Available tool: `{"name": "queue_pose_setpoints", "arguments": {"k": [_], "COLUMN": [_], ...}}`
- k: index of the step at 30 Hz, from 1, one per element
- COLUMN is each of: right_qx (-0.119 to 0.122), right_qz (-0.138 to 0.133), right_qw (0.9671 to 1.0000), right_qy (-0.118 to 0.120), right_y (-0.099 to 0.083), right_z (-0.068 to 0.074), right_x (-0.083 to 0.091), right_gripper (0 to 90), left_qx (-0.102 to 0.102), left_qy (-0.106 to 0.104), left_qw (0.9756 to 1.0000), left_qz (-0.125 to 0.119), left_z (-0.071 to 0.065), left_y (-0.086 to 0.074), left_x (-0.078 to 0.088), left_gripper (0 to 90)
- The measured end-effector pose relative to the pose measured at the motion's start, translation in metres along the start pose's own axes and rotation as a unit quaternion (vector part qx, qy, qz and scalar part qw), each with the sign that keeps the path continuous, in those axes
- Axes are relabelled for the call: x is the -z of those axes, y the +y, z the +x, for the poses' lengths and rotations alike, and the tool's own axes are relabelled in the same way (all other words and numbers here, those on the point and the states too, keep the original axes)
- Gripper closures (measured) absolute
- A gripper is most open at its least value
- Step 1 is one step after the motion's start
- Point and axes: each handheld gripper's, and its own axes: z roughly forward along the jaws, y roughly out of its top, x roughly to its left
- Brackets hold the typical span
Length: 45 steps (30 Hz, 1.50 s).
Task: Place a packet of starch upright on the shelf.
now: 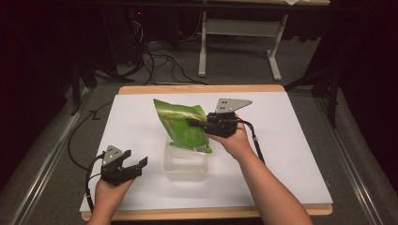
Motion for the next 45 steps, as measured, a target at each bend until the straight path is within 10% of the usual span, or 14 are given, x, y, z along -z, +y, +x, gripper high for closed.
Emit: {"name": "queue_pose_setpoints", "arguments": {"k": [7,27,45], "right_qx": [-0.004,-0.054,-0.076], "right_qz": [0.016,-0.050,-0.032], "right_qw": [0.9998,0.9973,0.9965], "right_qy": [0.007,-0.004,-0.012], "right_y": [-0.010,-0.032,-0.051], "right_z": [0.002,-0.002,0.001], "right_x": [-0.011,0.000,-0.018], "right_gripper": [87.0,87.0,86.6], "left_qx": [0.000,0.001,0.002], "left_qy": [0.000,0.000,-0.001], "left_qw": [1.0000,1.0000,1.0000], "left_qz": [0.001,0.001,-0.001], "left_z": [0.000,0.000,0.002], "left_y": [0.000,0.000,0.000], "left_x": [0.001,0.001,0.002], "left_gripper": [27.4,27.5,27.4]}}
